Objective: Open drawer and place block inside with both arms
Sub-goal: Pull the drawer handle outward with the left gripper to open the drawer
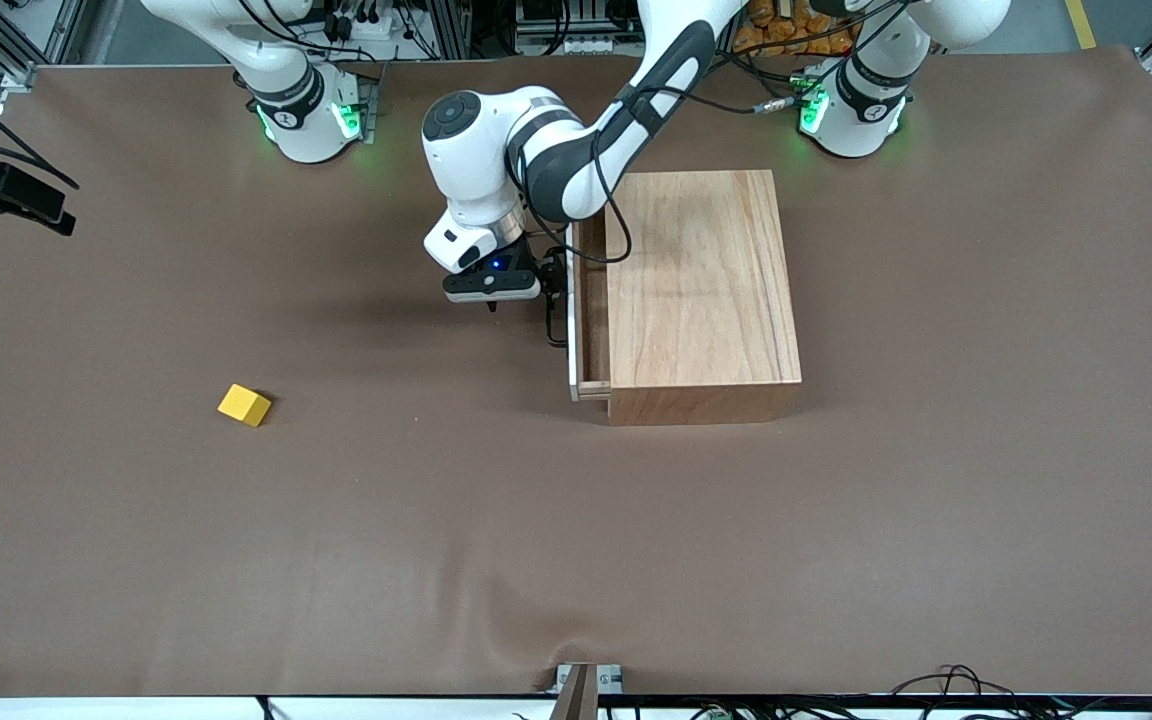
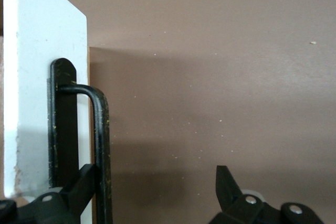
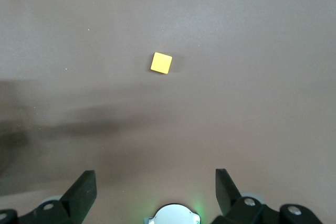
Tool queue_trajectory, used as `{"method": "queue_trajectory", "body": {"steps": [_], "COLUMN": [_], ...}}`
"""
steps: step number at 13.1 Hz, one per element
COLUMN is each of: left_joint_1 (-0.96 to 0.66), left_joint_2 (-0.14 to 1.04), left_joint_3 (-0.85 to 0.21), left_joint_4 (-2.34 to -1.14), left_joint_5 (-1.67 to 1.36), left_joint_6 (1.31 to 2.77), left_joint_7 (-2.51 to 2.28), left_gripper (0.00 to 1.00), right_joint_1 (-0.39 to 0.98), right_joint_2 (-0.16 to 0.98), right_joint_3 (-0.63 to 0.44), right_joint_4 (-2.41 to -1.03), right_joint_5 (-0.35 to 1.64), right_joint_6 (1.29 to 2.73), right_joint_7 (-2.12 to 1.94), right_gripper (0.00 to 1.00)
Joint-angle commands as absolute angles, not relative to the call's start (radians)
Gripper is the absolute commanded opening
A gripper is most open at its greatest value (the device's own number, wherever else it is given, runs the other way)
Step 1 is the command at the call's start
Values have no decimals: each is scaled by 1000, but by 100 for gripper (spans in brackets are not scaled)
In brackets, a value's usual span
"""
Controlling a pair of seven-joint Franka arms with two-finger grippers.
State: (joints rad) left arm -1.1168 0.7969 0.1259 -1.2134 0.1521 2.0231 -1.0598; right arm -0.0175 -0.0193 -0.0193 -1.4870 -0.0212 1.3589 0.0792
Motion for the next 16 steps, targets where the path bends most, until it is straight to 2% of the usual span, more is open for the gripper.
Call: {"method": "queue_trajectory", "body": {"steps": [1, 16], "left_joint_1": [-1120, -1121], "left_joint_2": [825, 836], "left_joint_3": [127, 115], "left_joint_4": [-1184, -1163], "left_joint_5": [126, 74], "left_joint_6": [2063, 2105], "left_joint_7": [-1072, -1074], "left_gripper": [100, 100], "right_joint_1": [-37, -40], "right_joint_2": [-40, -40], "right_joint_3": [-11, -12], "right_joint_4": [-1506, -1508], "right_joint_5": [-8, -8], "right_joint_6": [1359, 1359], "right_joint_7": [80, 80], "right_gripper": [100, 100]}}
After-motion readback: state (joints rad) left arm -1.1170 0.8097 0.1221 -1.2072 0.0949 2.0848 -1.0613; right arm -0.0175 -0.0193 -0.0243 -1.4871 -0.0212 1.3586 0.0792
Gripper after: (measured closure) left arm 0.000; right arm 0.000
